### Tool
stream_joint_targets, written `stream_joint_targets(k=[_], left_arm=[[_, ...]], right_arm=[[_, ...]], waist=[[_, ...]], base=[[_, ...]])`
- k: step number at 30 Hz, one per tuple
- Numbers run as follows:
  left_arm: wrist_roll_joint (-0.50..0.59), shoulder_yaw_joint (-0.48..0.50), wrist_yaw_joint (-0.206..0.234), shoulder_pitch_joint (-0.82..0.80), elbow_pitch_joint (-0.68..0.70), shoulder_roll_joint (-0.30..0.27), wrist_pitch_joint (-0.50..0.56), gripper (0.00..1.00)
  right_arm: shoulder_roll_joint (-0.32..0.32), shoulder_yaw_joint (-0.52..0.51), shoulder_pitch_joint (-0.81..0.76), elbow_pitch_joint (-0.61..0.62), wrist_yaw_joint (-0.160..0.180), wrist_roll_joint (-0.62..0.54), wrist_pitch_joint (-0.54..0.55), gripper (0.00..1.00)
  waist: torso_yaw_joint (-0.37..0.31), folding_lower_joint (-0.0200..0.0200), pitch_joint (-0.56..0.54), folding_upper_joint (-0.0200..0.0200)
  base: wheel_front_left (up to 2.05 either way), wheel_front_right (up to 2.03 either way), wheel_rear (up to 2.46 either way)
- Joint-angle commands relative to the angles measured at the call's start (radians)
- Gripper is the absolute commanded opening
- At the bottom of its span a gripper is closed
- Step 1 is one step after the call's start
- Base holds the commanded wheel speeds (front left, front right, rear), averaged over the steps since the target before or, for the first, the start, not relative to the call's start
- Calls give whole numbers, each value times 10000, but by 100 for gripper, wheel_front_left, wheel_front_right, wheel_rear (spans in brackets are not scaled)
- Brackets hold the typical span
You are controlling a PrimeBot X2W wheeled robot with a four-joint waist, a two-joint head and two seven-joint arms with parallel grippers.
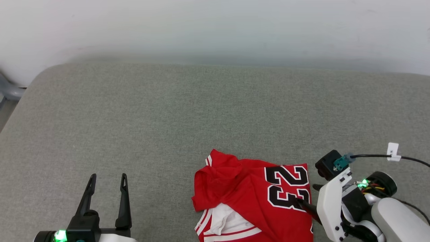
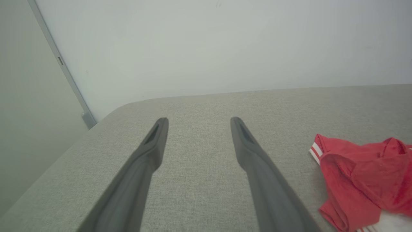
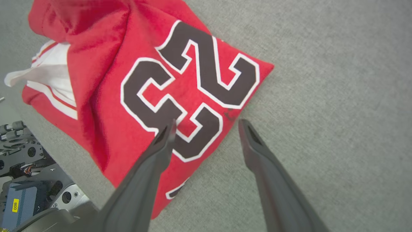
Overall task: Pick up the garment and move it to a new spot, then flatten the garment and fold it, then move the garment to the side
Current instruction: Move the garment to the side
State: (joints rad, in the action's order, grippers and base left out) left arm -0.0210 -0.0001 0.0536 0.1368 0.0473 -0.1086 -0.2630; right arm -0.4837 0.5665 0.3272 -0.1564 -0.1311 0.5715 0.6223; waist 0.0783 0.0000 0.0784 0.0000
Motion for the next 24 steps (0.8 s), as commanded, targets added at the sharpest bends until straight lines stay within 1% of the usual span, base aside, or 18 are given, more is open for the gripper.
stream_joint_targets(k=[1,7,12,14,19,21,24], left_arm=[[-30,-15,-27,-127,-19,34,-22,100],[-25,-36,-71,-313,-51,61,-22,100],[-1,-64,-89,-442,-91,82,-22,100],[0,-68,-92,-480,-113,93,-22,100],[-11,-59,-66,-455,-183,124,-22,100],[-10,-53,-60,-399,-215,129,-22,100],[-10,-49,-66,-368,-231,140,-22,100]], right_arm=[[22,153,76,-191,9,69,-9,100],[314,732,182,-1059,9,118,-207,100],[575,1550,-44,-1796,-10,258,-301,100],[630,1889,-131,-2005,-21,383,-338,100],[636,2316,-32,-2240,-47,523,-764,100],[611,2351,140,-2315,-45,565,-1026,0],[560,2273,311,-2363,-22,586,-1322,0]], waist=[[101,0,144,0],[249,0,446,0],[342,0,615,0],[364,0,662,0],[348,0,645,0],[322,0,609,0],[294,0,578,0]], base=[[0,0,0],[0,0,0],[0,0,0],[0,0,0],[0,0,0],[0,0,0],[0,0,0]])
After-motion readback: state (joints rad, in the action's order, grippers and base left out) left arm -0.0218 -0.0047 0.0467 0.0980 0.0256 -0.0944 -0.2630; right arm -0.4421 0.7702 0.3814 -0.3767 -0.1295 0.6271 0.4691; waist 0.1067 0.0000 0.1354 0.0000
